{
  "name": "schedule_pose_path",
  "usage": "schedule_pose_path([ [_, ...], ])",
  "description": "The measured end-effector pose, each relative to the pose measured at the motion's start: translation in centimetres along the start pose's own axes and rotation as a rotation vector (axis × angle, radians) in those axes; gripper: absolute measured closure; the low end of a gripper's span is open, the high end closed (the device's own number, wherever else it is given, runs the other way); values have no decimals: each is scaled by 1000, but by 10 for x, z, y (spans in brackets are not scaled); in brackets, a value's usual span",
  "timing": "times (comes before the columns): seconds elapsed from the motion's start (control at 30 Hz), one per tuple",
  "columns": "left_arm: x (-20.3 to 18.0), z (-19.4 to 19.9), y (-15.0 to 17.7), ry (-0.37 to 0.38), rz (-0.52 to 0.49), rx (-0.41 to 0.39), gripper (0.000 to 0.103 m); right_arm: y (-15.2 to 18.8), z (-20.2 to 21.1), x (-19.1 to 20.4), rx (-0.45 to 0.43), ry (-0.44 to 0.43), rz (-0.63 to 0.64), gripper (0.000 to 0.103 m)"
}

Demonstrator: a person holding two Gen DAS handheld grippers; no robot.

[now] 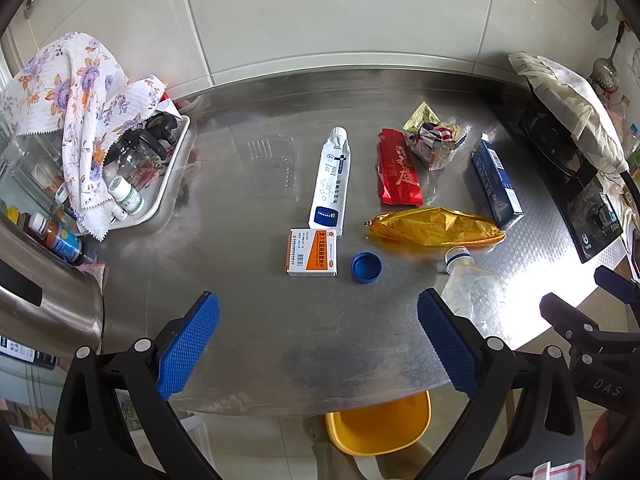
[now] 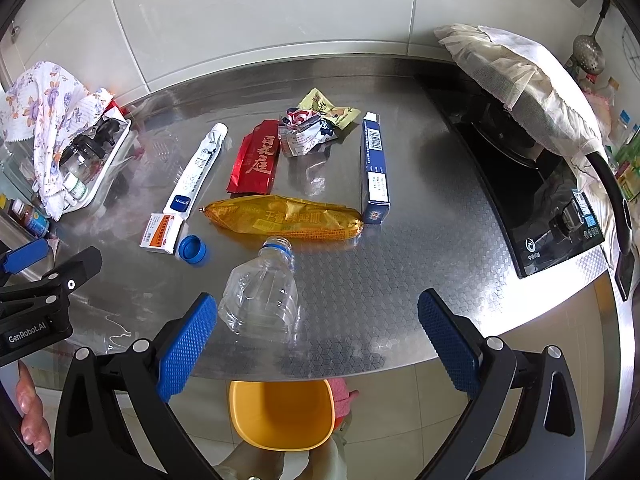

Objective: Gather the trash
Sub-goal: 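Move both tools toward the clear bottle and the orange-white medicine box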

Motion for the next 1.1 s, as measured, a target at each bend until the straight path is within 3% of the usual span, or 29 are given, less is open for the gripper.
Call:
schedule_pose_path([
  [0.77, 4, -7, 2, 3, 14, -23, 5, 0, -1, -3, 5, 2, -5, 3],
  [0.83, 6, -8, -1, 14, 26, -54, 5, 2, -2, -4, 6, 1, -6, 3],
  [0.87, 6, -6, -6, 39, 46, -106, 5, 3, -2, -5, 6, -2, -7, 3],
  [1.0, 9, -15, -1, 93, 92, -82, 5, 9, -8, -5, 12, -11, -11, 3],
  [1.1, 17, -24, 5, 87, 94, -74, 5, 17, -15, -5, 25, -36, -26, 3],
])
Point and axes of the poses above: each gripper's, at about its wrist camera, not at the fingertips, and z roughly against the way its jaws point, x to its left, y to its underside, the point moved 9 cm from there along -z, roughly the way its jaws point, and after that the axes turned 4 degrees about y, right-handed, at the moved point
